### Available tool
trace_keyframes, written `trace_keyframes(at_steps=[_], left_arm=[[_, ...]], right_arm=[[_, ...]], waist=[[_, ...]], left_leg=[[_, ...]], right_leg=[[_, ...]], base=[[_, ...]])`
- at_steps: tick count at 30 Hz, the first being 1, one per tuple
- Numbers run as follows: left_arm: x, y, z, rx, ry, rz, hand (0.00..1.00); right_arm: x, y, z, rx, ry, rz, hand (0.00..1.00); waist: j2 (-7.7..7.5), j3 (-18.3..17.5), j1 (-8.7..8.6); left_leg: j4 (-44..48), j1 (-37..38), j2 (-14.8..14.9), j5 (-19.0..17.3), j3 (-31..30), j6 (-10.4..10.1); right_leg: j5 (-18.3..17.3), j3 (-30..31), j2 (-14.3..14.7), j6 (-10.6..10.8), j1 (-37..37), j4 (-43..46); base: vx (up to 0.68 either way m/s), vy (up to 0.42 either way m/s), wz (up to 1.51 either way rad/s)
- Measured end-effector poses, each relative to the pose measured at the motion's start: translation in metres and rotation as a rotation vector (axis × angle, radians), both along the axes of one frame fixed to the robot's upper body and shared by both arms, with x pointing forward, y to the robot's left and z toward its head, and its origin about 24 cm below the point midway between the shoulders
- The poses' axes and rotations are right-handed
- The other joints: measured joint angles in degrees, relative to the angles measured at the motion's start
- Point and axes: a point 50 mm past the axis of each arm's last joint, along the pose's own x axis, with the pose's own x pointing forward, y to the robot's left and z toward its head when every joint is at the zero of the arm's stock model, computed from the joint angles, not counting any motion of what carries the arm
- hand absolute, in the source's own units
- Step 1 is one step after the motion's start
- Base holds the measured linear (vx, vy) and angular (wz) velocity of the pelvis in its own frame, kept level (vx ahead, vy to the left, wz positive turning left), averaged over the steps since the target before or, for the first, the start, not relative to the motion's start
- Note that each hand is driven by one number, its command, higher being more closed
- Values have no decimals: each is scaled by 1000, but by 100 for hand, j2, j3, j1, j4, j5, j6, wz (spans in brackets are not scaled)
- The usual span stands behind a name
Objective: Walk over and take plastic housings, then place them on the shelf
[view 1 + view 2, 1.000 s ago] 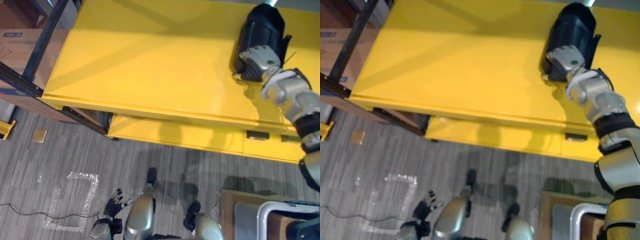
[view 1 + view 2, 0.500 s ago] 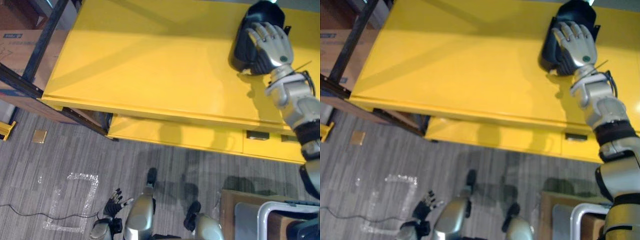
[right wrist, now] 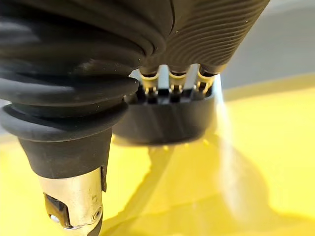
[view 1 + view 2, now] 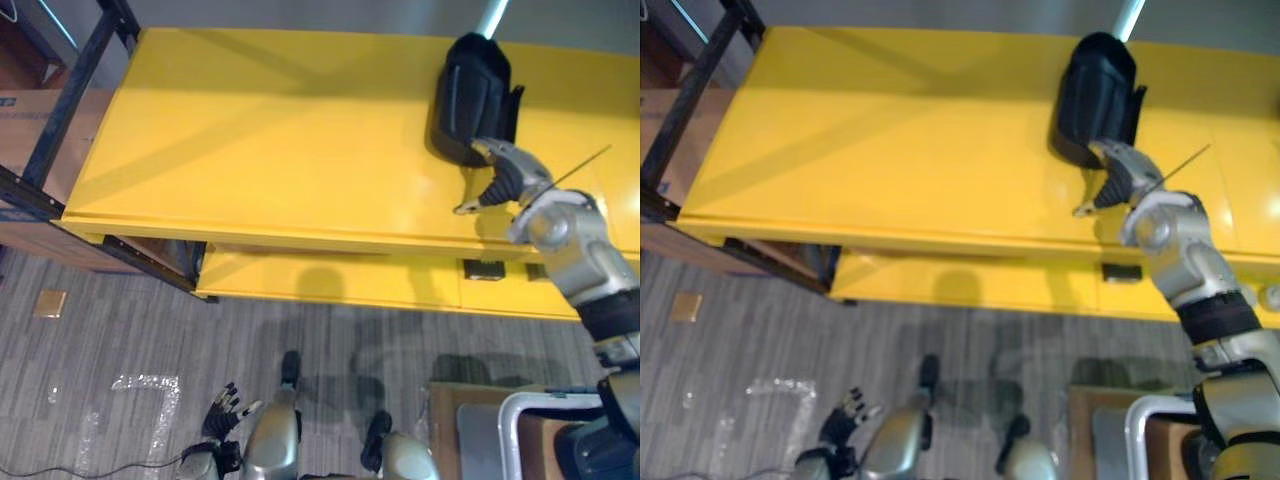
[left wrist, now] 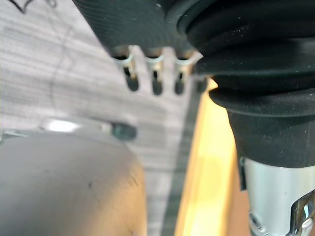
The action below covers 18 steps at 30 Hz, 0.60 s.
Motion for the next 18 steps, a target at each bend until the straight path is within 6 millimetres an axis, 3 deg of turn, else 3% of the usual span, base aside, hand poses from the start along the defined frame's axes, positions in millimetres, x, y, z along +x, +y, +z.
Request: trace_keyframes(at_steps=[10, 18], left_arm=[[-4, 2, -1, 3, 18, 13, 0], [-3, 1, -1, -4, 14, 8, 0]], right_arm=[[11, 0, -2, -108, 10, -19, 0], [14, -3, 29, -187, -300, -88, 0]], waist=[[-69, -45, 64], [-68, -46, 120]], left_leg=[[-1, -29, -7, -18, 0, 29], [3, -47, -24, -4, -33, 15]], right_leg=[[123, -13, 31, 16, 42, -169], [129, -47, 40, 24, 87, -246]], base=[[0, 0, 0], [11, -11, 2]])
